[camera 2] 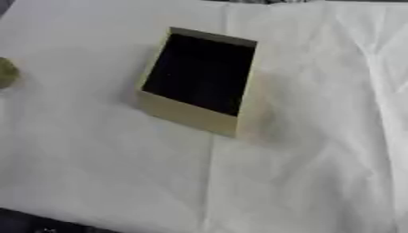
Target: Pick up objects on the table and place them in the box.
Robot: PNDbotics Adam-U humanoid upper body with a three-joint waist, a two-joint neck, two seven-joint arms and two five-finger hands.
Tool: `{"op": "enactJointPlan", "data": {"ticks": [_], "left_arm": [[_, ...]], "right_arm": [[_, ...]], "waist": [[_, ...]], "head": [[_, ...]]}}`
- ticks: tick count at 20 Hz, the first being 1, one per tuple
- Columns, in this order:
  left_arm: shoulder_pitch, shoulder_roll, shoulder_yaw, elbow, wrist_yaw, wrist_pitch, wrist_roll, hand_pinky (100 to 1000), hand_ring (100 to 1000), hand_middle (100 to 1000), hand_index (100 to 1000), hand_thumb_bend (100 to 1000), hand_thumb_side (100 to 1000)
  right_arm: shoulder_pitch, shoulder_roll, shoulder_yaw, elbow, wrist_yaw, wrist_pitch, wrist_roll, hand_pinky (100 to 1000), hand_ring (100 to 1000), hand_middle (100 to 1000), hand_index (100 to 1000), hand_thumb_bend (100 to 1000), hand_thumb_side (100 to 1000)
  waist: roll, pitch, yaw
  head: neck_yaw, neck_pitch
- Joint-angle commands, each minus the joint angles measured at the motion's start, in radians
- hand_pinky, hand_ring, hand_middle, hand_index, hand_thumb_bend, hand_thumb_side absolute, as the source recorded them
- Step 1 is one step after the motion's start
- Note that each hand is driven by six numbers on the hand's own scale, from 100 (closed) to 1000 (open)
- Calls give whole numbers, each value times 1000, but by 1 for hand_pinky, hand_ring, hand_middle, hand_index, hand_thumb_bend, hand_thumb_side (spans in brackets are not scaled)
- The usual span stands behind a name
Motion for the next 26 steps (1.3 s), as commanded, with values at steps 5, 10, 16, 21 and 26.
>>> {"op": "enactJointPlan", "data": {"ticks": [5,10,16,21,26], "left_arm": [[-7,27,-16,-61,-203,-18,245,672,587,499,651,233,100],[7,34,-16,-136,-254,-48,375,564,513,433,571,165,100],[17,44,-11,-270,-246,-73,472,537,495,416,549,172,100],[10,36,-22,-442,-197,-81,475,527,492,415,537,181,100],[-24,-1,-61,-628,-132,-89,405,525,489,412,525,188,100]], "right_arm": [[-3,-11,-3,-21,-6,-1,2,807,721,687,770,100,579],[-1,-10,-5,-21,-7,-2,1,807,719,685,770,100,579],[1,-12,-8,-21,-5,-3,-2,807,718,684,770,100,577],[-2,-15,-10,-21,-4,-5,-5,807,717,683,770,100,573],[-6,-17,-9,-21,-4,-8,-4,807,717,683,770,100,570]], "waist": [[1,-17,-1],[1,-18,-1],[2,-20,0],[3,-20,0],[3,-22,0]], "head": [[19,-13],[21,-14],[18,-11],[13,-13],[7,-16]]}}
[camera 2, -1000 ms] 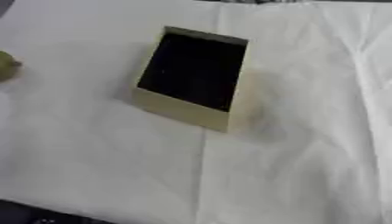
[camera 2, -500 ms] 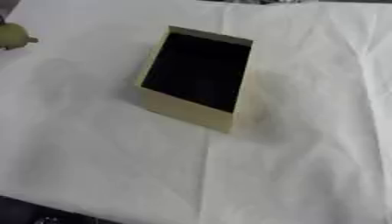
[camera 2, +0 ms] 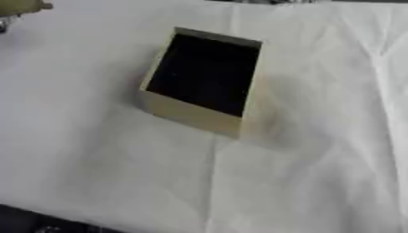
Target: Pick up objects on the table and place them in the box.
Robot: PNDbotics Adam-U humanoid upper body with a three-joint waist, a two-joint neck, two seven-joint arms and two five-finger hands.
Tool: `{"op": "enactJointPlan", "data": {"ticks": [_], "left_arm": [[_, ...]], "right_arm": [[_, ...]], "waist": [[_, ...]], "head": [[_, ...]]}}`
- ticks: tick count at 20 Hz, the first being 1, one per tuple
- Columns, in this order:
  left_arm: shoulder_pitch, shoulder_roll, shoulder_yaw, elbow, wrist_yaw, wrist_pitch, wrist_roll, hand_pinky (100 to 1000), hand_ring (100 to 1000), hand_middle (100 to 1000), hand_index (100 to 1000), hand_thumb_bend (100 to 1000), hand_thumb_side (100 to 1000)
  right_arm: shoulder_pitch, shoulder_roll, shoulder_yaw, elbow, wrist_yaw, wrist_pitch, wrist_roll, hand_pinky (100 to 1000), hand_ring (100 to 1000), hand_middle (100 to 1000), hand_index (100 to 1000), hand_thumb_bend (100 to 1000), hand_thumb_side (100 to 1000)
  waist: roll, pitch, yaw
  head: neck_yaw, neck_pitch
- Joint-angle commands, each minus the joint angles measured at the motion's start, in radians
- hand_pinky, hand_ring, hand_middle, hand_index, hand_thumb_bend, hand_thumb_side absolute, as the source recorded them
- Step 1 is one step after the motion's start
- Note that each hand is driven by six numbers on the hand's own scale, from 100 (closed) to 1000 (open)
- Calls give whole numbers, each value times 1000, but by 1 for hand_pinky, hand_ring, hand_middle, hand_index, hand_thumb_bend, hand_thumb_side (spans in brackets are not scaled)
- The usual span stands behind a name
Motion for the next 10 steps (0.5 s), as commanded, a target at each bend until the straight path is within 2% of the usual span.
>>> {"op": "enactJointPlan", "data": {"ticks": [1,6,10], "left_arm": [[-50,-2,-18,-132,35,-5,-46,524,488,411,521,189,100],[-157,-120,-83,-270,61,-18,-114,520,482,396,498,187,100],[-217,-237,-147,-316,62,-50,-185,518,474,389,487,178,100]], "right_arm": [[-14,-18,-7,-21,0,-4,0,807,717,683,770,100,569],[-19,-17,-5,-21,-1,-5,2,807,717,683,771,100,566],[-24,-15,-6,-21,-2,-8,2,806,716,683,771,100,563]], "waist": [[2,-24,1],[-1,-27,2],[-5,-26,2]], "head": [[-5,-14],[-26,-21],[-46,-31]]}}
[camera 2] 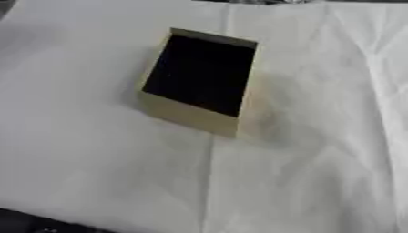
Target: Pick up objects on the table and place them in the box.
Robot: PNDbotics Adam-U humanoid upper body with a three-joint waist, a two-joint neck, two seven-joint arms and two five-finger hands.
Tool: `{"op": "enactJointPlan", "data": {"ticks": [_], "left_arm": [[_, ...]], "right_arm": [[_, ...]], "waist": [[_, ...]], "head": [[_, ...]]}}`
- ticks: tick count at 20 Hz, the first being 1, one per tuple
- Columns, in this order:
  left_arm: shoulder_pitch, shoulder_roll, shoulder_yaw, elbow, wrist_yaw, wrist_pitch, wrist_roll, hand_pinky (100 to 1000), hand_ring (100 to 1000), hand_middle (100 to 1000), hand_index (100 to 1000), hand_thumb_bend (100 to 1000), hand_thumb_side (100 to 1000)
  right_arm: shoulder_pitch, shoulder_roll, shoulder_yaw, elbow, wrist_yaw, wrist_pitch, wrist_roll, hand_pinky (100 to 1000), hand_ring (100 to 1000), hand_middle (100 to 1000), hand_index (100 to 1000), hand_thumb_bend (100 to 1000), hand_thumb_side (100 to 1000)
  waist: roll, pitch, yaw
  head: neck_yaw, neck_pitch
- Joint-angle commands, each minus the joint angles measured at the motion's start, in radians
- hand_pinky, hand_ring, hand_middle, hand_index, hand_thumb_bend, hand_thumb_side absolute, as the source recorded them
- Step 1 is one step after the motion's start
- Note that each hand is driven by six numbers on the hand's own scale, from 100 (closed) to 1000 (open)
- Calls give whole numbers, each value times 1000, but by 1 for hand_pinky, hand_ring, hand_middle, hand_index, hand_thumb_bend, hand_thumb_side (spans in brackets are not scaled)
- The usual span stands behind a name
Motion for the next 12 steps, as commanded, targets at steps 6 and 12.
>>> {"op": "enactJointPlan", "data": {"ticks": [6,12], "left_arm": [[-46,-277,-65,-66,-36,0,-113,480,443,367,448,162,100],[-40,-386,-95,-32,-56,-23,-164,474,442,364,442,152,100]], "right_arm": [[-22,-6,-7,-21,-5,-6,-1,806,716,683,770,100,566],[-24,-2,-6,-21,-6,-6,-1,806,716,682,770,100,569]], "waist": [[-13,-15,1],[-14,-11,1]], "head": [[-22,-17],[-42,-16]]}}
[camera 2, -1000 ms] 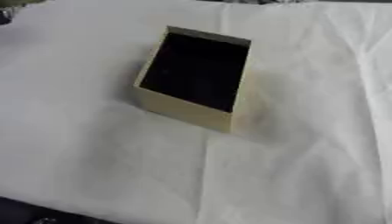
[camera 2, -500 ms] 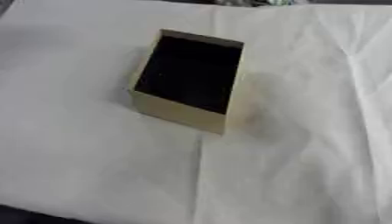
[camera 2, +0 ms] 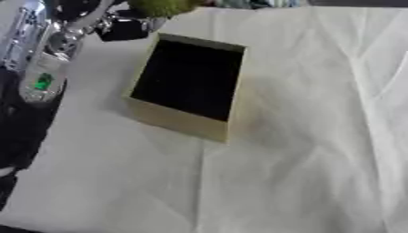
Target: Pick up objects on the table and place them in the box.
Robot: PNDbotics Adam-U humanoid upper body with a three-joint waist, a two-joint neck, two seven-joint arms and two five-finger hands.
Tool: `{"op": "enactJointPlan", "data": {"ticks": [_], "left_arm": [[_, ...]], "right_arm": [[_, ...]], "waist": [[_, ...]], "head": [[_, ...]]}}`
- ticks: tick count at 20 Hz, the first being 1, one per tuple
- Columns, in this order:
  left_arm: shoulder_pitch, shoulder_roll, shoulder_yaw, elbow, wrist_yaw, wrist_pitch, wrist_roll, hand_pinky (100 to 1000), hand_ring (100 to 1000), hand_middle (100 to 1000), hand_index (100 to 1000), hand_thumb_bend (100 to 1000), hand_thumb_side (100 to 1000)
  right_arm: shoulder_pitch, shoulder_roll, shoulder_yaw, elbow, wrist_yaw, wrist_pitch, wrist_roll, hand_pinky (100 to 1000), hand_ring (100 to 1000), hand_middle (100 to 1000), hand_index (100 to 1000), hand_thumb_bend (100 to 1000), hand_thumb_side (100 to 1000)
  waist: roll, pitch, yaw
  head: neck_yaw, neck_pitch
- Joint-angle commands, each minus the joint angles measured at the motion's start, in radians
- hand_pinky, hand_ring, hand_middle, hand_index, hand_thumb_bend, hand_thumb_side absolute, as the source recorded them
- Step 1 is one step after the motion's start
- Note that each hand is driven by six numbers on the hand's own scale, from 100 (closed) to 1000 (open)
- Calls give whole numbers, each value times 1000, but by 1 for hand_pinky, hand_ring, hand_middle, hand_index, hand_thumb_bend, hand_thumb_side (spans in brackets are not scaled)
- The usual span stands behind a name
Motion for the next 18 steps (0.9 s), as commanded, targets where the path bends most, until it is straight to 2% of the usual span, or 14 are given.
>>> {"op": "enactJointPlan", "data": {"ticks": [1,7,14,18], "left_arm": [[-16,-31,-13,15,-8,-17,-25,476,447,365,462,147,100],[-15,-51,-36,101,-38,-52,-61,487,463,374,485,146,100],[3,-53,-31,169,-78,-58,-87,504,477,385,504,166,100],[10,-56,-36,206,-97,-81,-148,562,522,430,556,287,100]], "right_arm": [[-12,-10,-6,-21,-5,-2,0,806,717,682,770,100,569],[-11,-10,-6,-21,-5,-2,0,806,717,682,770,100,570],[-8,-11,-7,-21,-4,-1,-1,806,717,682,770,100,571],[-7,-11,-8,-21,-3,-1,-1,806,717,682,770,100,571]], "waist": [[-3,-18,0],[2,-18,-2],[7,-19,-1],[9,-19,-1]], "head": [[-12,-8],[-31,-3],[-49,-1],[-53,-1]]}}
